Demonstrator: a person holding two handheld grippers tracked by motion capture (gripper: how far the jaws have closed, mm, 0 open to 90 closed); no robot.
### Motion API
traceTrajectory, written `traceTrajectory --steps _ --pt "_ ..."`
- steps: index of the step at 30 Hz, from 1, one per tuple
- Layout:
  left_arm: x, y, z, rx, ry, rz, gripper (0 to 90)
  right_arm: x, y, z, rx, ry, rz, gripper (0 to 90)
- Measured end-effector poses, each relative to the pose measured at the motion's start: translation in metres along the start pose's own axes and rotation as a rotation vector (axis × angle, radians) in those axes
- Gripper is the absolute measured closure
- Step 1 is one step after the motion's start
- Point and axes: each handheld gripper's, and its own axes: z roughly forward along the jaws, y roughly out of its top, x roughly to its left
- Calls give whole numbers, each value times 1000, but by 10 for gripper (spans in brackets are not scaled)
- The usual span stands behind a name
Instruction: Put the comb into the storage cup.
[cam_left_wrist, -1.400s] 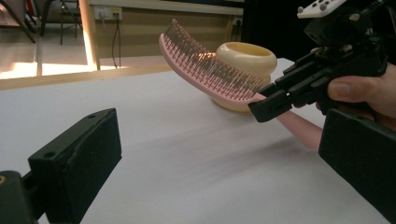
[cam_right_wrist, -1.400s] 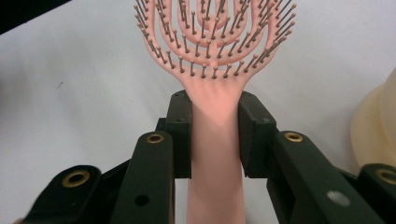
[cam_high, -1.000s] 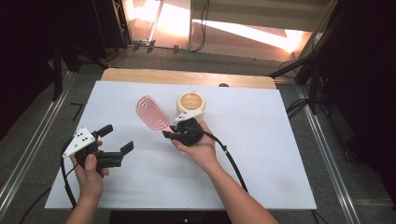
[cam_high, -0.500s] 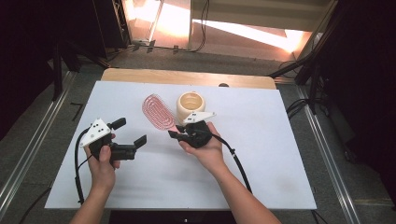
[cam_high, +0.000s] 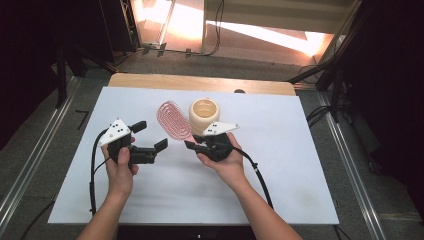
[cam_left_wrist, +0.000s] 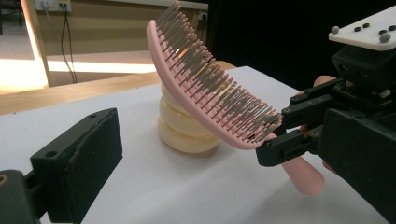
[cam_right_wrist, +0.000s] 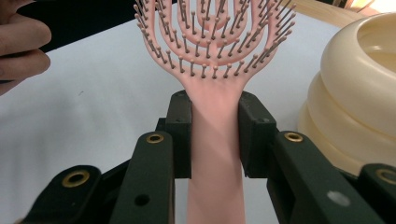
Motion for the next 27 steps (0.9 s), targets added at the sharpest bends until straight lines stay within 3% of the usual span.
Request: traceTrajectory --steps 5,8,16,20,27 --pt "2 2 5 2 -12 -35 4 1 -1 -3 -8 2 -5 679" --pt "2 6 9 10 -6 -62 54 3 -1 -3 -16 6 -16 679" --pt "-1 11 17 31 -17 -86 85 6 -2 -3 -17 11 -38 679" --pt "0 13 18 22 -9 -131 145 10 -4 -2 -20 13 -50 678" --pt "-1 16 21 27 -25 -145 185 15 -6 -1 -25 20 -66 678"
